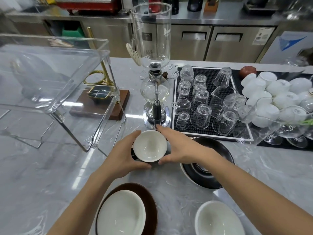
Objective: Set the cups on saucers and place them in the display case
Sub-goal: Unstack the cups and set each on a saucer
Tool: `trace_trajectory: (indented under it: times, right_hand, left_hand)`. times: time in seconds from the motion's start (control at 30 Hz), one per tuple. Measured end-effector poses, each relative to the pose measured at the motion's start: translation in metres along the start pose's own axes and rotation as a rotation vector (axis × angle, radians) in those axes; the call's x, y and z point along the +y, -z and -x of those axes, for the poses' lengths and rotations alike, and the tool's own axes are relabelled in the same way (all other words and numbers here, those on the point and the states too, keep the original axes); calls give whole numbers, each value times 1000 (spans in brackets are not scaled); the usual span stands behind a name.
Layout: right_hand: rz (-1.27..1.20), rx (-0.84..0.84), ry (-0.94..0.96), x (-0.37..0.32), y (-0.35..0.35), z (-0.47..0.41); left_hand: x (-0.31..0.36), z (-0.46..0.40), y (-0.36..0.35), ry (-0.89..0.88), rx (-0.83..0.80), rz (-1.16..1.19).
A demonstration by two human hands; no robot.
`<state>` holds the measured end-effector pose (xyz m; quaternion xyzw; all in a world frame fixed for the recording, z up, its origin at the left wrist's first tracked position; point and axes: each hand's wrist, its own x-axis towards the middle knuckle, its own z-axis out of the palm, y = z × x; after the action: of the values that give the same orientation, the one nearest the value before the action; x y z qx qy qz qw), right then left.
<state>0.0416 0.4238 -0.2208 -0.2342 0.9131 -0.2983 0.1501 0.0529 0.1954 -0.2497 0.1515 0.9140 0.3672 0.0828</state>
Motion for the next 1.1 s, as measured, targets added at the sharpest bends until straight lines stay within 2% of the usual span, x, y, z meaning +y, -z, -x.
trace_trajectory:
  times: [0.23,0.6,0.8,1.1]
  right_hand:
    - [54,12,9,-6,3,-10]
    - [-21,85,-30,1,-1,-9]
    - [-139,208,-37,3,15,17]
    - [-228,373,-156,24,50,80]
  left_hand:
    - [-1,-7,3,18,11,5]
    - [1,-3,1,3,70,71]
    - [26,-1,7,-60,121,128]
    - [87,-26,-17,-180,28,183]
